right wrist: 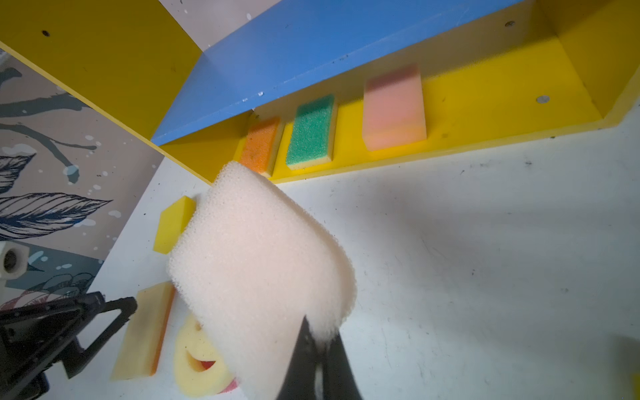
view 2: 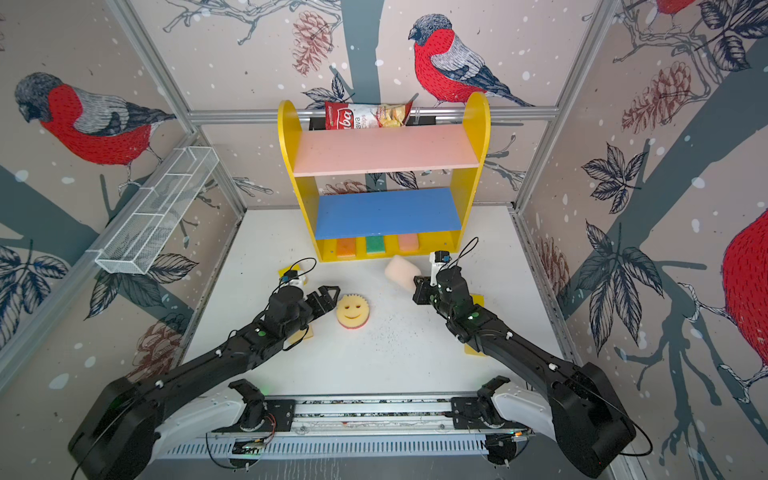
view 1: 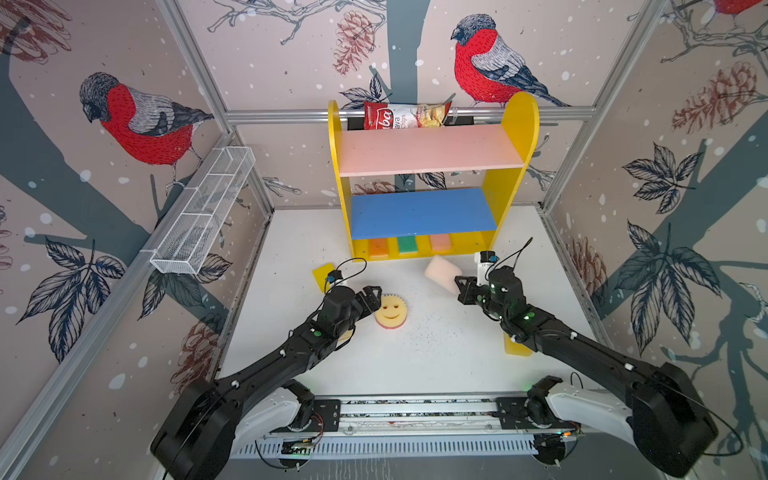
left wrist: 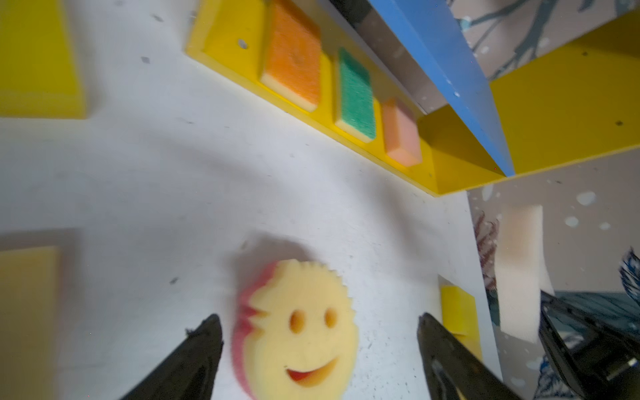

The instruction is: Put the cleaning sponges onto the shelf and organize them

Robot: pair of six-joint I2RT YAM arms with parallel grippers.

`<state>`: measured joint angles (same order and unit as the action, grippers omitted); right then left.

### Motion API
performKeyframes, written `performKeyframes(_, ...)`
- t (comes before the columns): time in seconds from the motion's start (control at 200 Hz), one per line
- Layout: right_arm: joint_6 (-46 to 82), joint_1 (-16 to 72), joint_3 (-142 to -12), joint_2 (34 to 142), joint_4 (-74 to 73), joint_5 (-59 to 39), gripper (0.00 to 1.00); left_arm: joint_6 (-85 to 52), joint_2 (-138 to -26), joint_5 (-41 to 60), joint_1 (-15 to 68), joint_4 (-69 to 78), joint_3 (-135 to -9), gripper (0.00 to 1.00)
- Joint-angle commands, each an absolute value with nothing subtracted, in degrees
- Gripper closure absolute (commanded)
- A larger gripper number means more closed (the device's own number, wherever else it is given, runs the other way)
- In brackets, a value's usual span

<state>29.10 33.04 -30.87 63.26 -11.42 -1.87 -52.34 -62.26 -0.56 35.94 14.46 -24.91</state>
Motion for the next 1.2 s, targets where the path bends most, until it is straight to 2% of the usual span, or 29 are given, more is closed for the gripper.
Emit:
performKeyframes(0.0, 32.5, 32.6, -31.8, 62.8, -11.1, -7.0, 1.0, -46.0, -65.9, 2.4, 41.5, 23.3, -30.3, 0.1)
performKeyframes(0.105, 34.8, 32.6, -32.5, 62.2, -10.9, -11.0, 1.0, -42.7, -69.9, 1.6, 45.5, 22.7, -35.7, 0.08)
performKeyframes(0.36, 36.6, 33.9, -33.6, 56.8, -6.0, -13.5, 1.0, -44.0, -80.4, 6.6, 45.8, 32.4, -41.9, 0.1)
performKeyframes(0.53, 36.3, 34.2, -34.0, 55.7, -4.5, -15.3, 1.0, -46.7, -87.7, 12.8, 45.7, 38.6, -46.4, 0.2)
performKeyframes(0.665, 36.6, 34.4, -33.4, 56.2, -5.2, -16.0, 1.0, -49.8, -92.4, 17.2, 45.8, 44.1, -48.3, 0.36)
performKeyframes(0.715, 36.8, 34.3, -33.0, 55.9, -5.6, -15.0, 1.0, -51.1, -93.7, 18.7, 45.8, 45.7, -49.0, 0.38)
performKeyframes(0.77, 36.7, 34.1, -33.1, 55.9, -5.9, -14.1, 1.0, -52.1, -94.5, 20.2, 45.8, 46.7, -49.6, 0.38)
performKeyframes(0.831, 36.3, 33.6, -34.0, 56.3, -5.9, -14.1, 1.0, -52.3, -94.6, 20.9, 45.8, 46.0, -50.4, 0.28)
performKeyframes(0.921, 35.5, 33.1, -35.7, 57.6, -5.7, -13.9, 1.0, -51.5, -93.6, 20.8, 45.8, 43.0, -51.3, 0.22)
performKeyframes(1.196, 36.0, 33.2, -36.6, 63.9, -6.7, -15.6, 1.0, -50.5, -88.2, 18.3, 45.7, 41.1, -47.8, 0.19)
